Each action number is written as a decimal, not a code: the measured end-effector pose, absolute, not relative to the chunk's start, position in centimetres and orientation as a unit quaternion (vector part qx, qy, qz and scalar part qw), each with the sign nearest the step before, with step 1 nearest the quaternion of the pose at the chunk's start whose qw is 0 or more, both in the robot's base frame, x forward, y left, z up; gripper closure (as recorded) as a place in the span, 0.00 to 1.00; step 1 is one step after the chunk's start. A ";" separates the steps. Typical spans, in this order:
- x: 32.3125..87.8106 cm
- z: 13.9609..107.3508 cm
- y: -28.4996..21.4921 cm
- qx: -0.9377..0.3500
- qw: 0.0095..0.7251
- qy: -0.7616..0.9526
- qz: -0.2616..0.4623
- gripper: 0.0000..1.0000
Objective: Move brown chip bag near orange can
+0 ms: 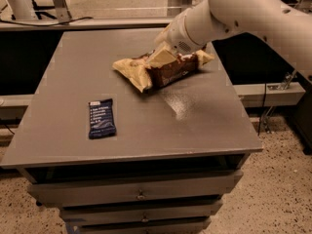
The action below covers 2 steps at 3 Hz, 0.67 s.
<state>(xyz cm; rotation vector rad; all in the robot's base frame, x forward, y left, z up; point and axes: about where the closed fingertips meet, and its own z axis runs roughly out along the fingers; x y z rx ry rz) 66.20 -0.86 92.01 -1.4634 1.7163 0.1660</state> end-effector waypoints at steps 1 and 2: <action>65.7 92.8 -1.9 -0.571 0.454 0.680 0.074 0.00; 64.6 92.3 -4.2 -0.543 0.494 0.673 0.090 0.00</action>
Offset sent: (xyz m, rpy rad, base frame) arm -0.0328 -0.0935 0.0020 0.2973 -0.1381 -0.1067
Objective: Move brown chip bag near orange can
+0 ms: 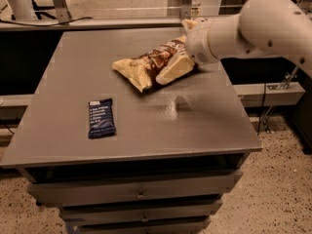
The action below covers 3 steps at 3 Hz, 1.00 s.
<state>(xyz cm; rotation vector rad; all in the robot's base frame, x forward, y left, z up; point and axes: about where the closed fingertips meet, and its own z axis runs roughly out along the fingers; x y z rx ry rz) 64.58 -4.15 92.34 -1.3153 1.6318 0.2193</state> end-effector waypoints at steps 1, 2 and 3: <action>63.1 90.9 -7.5 -0.501 0.538 0.669 0.111 0.00; 61.5 89.8 -12.0 -0.462 0.568 0.671 0.119 0.00; 59.4 90.3 -17.2 -0.440 0.581 0.677 0.103 0.00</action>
Offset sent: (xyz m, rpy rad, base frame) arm -0.0520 -0.1531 -0.0391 0.3022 -0.0886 -0.1802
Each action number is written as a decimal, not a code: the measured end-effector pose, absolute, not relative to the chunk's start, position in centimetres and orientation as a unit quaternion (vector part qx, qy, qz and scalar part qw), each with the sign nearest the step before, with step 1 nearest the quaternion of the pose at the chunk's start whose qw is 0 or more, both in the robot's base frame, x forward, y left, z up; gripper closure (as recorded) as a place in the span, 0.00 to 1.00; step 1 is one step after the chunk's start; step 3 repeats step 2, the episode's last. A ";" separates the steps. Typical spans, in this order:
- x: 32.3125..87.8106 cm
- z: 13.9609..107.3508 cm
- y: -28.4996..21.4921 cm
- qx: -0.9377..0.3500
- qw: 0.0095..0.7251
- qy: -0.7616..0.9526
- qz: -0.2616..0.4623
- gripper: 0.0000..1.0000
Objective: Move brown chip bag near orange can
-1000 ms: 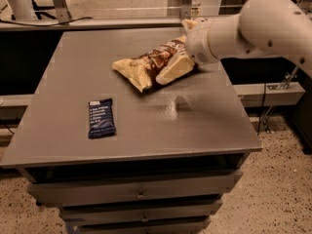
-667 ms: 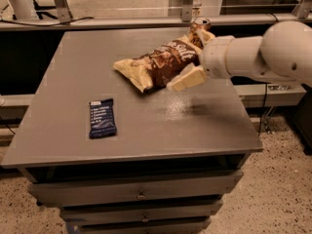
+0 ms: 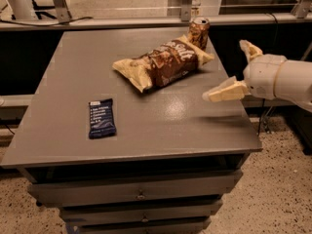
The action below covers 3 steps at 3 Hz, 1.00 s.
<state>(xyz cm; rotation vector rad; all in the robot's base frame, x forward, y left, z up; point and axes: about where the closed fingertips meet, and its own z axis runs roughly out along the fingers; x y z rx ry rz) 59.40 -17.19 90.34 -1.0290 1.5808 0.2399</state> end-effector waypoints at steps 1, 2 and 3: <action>56.9 92.4 -21.6 -0.445 0.580 0.678 0.080 0.00; 56.9 92.4 -21.6 -0.445 0.580 0.678 0.080 0.00; 56.9 92.4 -21.6 -0.445 0.580 0.678 0.080 0.00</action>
Offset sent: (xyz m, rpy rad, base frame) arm -0.0207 -0.0414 0.0181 -0.0318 -0.0194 -0.0286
